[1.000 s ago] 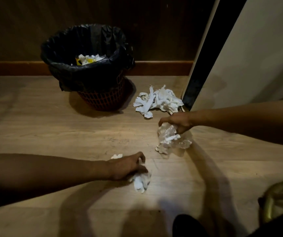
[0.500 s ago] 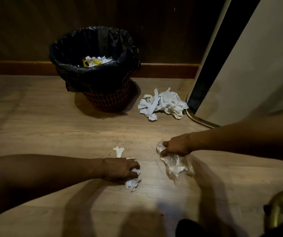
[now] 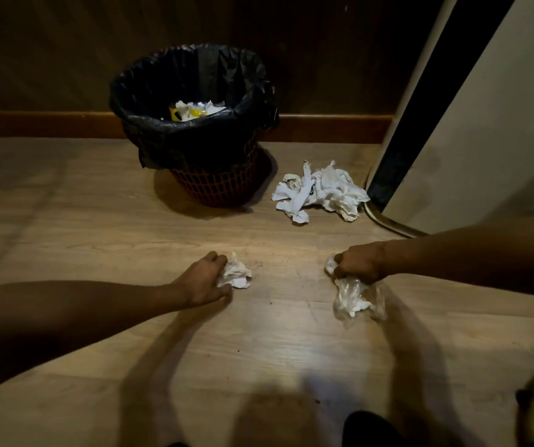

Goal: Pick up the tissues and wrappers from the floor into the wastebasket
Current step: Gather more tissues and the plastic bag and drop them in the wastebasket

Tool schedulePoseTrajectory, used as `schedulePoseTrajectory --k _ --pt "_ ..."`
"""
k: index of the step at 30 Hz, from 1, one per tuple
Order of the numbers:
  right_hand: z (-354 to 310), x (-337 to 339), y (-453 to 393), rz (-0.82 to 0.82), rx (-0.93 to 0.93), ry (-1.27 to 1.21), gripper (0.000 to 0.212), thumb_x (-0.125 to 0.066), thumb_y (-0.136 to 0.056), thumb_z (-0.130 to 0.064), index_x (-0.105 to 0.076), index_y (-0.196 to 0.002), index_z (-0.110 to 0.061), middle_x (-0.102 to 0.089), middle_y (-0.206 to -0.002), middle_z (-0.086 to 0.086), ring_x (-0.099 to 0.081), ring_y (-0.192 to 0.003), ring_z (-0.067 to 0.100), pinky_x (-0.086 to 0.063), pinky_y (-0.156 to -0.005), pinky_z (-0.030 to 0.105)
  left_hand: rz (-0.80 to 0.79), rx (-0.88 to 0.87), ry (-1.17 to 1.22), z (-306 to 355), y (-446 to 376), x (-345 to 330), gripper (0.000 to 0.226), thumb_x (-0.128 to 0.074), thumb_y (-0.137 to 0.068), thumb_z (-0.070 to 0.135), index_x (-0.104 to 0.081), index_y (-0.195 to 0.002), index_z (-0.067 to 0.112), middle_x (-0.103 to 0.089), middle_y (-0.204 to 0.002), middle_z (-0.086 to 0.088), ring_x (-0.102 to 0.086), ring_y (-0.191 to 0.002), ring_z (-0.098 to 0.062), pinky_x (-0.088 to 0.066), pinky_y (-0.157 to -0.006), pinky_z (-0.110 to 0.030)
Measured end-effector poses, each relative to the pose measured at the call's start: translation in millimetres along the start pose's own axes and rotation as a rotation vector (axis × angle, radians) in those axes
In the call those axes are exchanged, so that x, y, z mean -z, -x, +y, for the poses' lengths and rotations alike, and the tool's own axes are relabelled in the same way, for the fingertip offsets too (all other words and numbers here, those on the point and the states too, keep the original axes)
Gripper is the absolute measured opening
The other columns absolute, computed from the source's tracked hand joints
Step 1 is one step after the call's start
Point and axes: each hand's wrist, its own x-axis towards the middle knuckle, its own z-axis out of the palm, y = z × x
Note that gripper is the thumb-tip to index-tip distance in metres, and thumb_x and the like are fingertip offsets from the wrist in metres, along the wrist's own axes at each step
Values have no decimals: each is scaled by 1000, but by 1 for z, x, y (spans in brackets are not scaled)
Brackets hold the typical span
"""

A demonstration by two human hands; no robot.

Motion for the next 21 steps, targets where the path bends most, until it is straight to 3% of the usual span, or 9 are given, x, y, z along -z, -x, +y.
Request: schedulePoseTrajectory --k 3,6,10,14,18,21 --pt "0 1 -5 10 12 5 47 -66 -84 -16 -57 -130 -15 -55 -124 15 -60 -104 36 -46 -85 37 -59 96 12 -3 -3 -5 52 -75 -76 42 -51 -110 10 -41 -103 -3 -57 -92 -29 -42 -74 -29" --pt "-3 8 -10 27 10 -12 48 -65 -85 -15 -57 -132 -14 -54 -126 14 -59 -107 34 -46 -86 35 -105 143 -59 -1 -8 -14 61 -73 -78 41 -48 -123 9 -45 -117 -10 -58 -99 -32 -47 -82 -33" --pt "-6 21 -11 103 -12 -34 45 -66 -86 -16 -58 -130 -15 -55 -125 11 -58 -110 30 -45 -87 33 -129 111 -132 4 -16 -19 41 -62 -88 22 -50 -123 6 -51 -120 -19 -58 -100 -35 -47 -81 -34" --pt "-6 32 -6 191 -34 -72 40 -67 -84 -14 -61 -124 -15 -58 -119 9 -60 -106 27 -40 -80 27 -179 120 -79 8 -25 -4 33 -64 -83 16 -62 -115 6 -66 -113 -18 -62 -104 -35 -48 -80 -32" --pt "1 52 0 283 -95 -107 34 -65 -81 -10 -63 -115 -11 -61 -111 11 -59 -102 27 -36 -76 25 -97 84 -25 15 -33 32 25 -70 -78 16 -66 -100 5 -71 -100 -18 -66 -96 -34 -46 -73 -31" --pt "8 80 5 388 -169 -134 31 -65 -78 -6 -63 -109 -10 -61 -108 11 -59 -100 28 -43 -79 31 8 38 -17 26 -37 66 24 -71 -79 17 -65 -97 3 -69 -95 -19 -65 -91 -32 -42 -69 -31"
